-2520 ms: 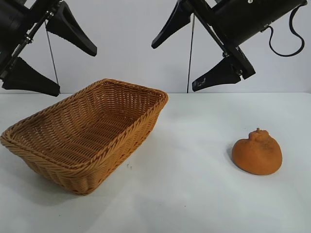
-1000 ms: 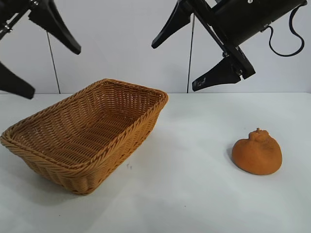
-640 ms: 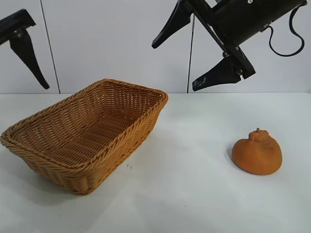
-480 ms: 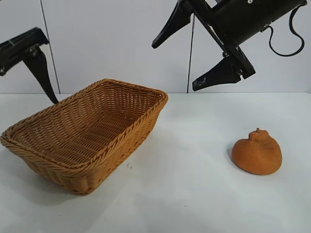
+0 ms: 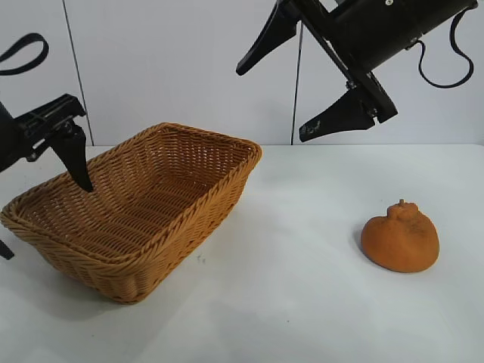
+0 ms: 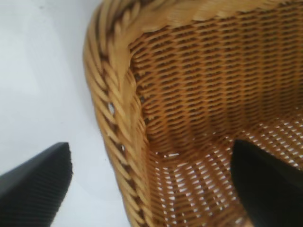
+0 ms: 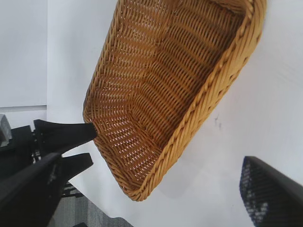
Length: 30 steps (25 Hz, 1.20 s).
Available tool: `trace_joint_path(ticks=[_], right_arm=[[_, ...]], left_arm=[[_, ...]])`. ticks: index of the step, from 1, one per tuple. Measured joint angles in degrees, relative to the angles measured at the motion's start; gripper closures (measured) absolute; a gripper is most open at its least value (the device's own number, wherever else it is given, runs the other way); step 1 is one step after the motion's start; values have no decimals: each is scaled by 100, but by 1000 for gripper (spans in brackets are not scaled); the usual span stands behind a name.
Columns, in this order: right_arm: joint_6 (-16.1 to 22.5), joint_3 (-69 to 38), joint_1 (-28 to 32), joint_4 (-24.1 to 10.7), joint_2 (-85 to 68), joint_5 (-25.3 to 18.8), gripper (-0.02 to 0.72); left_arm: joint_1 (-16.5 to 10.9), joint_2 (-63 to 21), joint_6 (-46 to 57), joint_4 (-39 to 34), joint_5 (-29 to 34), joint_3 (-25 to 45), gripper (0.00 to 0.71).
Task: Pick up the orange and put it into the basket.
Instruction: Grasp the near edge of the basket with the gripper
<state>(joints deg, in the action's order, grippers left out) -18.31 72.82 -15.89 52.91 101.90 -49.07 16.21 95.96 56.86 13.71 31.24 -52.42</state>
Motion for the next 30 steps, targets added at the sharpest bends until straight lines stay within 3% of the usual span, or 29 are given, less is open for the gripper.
trace_joint_path(ticks=[4,11,16,20,22,26,30], right_arm=[[0,0,0,0,0,0,10],[0,0,0,0,0,0,10],[0,0,0,6,0,0,10],[0,0,0,6,0,0,10],[0,0,0,6,0,0,10],[0,0,0,6,0,0,10],[0,0,0,6,0,0,10]], left_arm=[[0,523,0,-16,-380,0,65],[0,913,-5,-23,-398,7,85],[0,913,-5,-23,-400,7,260],[0,913,-1,-23,-385,12,519],[0,913,106,28,-437,12,615],[-7,915,68,45,-325,-48,622],[-196,920,-323,227,102,-455,623]])
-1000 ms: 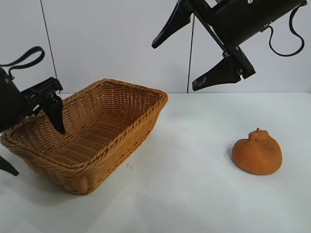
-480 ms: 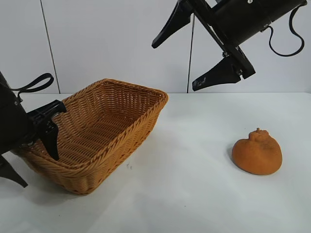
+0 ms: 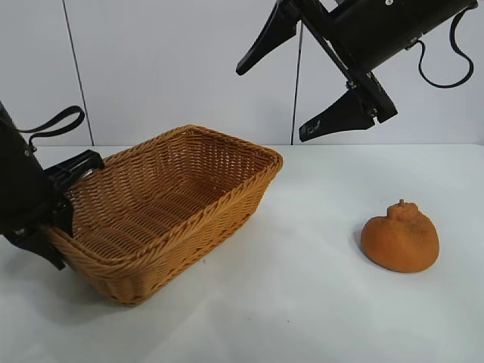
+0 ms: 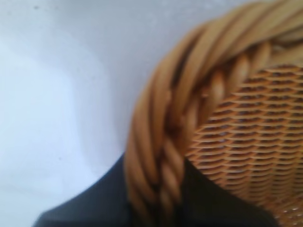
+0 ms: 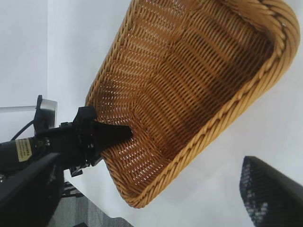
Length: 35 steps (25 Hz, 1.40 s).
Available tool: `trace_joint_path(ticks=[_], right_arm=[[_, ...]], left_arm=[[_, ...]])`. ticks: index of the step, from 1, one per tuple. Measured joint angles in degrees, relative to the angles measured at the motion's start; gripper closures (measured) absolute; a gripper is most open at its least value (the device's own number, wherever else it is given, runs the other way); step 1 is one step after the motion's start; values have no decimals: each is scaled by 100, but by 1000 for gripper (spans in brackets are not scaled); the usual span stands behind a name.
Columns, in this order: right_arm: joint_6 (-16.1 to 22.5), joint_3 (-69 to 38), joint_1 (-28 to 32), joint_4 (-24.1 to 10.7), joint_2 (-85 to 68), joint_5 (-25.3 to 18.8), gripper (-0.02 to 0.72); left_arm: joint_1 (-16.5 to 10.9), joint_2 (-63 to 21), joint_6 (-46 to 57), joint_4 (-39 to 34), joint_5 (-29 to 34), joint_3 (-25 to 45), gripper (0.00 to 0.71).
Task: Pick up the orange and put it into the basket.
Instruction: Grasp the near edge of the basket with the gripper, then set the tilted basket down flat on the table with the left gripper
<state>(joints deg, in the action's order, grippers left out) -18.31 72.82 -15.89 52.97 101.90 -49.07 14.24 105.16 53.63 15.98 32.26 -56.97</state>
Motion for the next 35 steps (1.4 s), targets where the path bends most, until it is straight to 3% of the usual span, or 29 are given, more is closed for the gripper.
trace_joint_path(ticks=[6,13,23,29,35], right_arm=[[0,0,0,0,0,0,10],[0,0,0,0,0,0,10],[0,0,0,-13,0,-20,10],[0,0,0,-13,0,-25,10],[39,0,0,-13,0,-45,10]], left_arm=[[-433,19,-1026,466,528,-693,623],[-774,80,-2097,487,1139,-1212,623],[-780,764,-4005,504,2252,-2183,623],[-684,896,-4939,497,2395,-2276,623],[-513,1165,-5115,490,2342,-2302,623]])
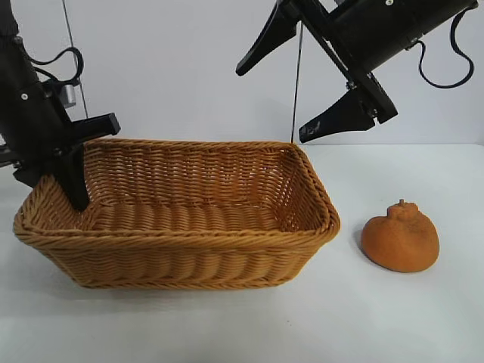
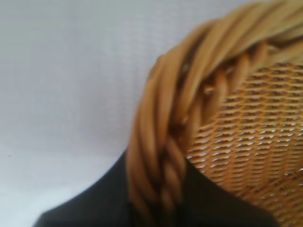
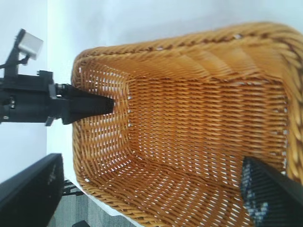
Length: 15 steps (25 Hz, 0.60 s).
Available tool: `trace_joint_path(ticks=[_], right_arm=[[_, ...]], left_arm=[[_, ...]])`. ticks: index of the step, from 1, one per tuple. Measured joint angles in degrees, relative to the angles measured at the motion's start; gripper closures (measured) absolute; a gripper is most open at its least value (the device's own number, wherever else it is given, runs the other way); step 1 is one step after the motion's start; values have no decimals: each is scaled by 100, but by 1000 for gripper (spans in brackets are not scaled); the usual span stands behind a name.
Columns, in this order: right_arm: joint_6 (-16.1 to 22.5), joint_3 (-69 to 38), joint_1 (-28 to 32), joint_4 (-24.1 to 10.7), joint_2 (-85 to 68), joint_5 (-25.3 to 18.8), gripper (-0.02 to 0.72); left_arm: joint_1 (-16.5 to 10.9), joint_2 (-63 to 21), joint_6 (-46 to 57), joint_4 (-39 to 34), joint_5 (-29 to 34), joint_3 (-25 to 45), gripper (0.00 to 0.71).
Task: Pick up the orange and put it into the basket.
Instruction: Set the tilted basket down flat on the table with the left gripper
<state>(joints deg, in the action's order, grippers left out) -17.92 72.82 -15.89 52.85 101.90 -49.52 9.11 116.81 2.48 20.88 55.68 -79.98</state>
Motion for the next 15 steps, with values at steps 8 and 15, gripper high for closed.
trace_joint_path(ticks=[8,15], right_arm=[[23,0,0,5,0,-1,10],[26,0,0,11,0,-1,10]], left_arm=[[16,341,-18,-50,-327,-12,623],[16,371,-24,-38,-360,-12,427]])
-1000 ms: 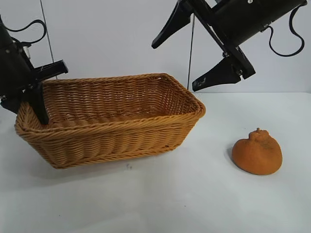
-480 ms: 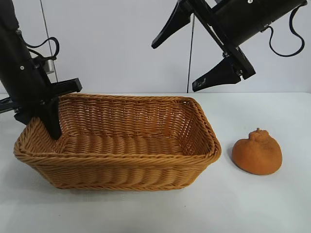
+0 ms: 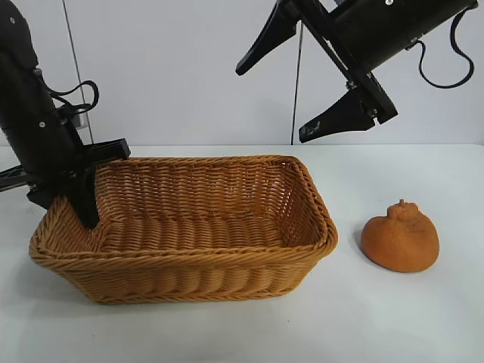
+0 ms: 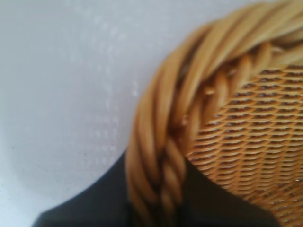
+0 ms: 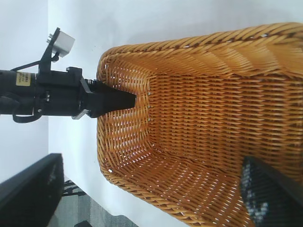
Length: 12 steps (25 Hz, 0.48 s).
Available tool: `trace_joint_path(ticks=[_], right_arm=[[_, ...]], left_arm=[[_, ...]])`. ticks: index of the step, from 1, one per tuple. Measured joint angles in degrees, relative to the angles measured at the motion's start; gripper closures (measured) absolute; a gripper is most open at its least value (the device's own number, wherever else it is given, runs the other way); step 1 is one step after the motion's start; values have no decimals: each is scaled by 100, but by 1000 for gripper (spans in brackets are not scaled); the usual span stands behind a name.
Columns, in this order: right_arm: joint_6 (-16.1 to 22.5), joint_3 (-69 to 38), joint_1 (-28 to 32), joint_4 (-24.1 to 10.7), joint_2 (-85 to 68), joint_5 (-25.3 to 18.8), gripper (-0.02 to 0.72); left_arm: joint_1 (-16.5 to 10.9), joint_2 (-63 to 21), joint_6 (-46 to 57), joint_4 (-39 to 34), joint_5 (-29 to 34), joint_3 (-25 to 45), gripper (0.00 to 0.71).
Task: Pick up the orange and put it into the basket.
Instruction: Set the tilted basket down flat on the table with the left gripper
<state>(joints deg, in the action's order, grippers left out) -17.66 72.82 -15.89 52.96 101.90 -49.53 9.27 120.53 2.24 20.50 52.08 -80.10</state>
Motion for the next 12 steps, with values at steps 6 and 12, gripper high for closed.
trace_joint_path(ticks=[6,12], right_arm=[[0,0,0,0,0,0,10],[5,0,0,-65,0,0,10]], left_arm=[[0,-222,0,9,231,-222,72],[0,-501,0,-187,992,-1048,42]])
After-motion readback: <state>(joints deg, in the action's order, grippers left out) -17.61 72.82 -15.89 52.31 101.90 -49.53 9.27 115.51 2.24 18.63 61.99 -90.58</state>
